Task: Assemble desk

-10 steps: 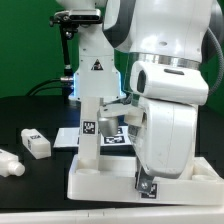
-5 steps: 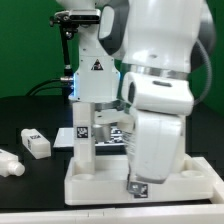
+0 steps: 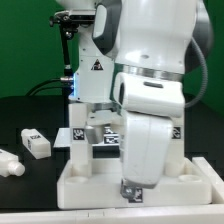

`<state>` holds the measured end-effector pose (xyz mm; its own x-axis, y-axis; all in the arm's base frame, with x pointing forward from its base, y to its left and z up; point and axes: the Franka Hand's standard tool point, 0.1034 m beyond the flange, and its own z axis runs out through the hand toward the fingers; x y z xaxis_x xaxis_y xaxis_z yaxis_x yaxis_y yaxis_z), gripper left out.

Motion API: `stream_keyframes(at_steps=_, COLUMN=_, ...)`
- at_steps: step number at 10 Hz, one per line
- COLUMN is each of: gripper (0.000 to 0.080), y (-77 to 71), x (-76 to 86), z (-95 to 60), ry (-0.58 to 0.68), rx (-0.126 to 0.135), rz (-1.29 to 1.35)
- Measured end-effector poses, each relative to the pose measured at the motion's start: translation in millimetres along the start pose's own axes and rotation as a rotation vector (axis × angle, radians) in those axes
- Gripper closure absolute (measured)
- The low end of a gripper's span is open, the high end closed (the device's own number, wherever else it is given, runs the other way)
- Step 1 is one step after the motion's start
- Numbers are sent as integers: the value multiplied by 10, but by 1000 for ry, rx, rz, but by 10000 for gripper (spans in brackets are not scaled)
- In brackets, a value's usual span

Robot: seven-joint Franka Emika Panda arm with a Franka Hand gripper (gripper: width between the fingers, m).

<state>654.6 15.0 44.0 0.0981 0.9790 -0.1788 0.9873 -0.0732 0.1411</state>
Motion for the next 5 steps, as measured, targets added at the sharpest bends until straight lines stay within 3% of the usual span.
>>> stream_keyframes(at_steps=2, gripper=742, y=-25, x=97, z=58, ry=-3, rx=11, rz=2)
stream_keyframes(at_steps=5, gripper=742, y=-32, x=104, z=84, ry=-25, rx=21, rz=10)
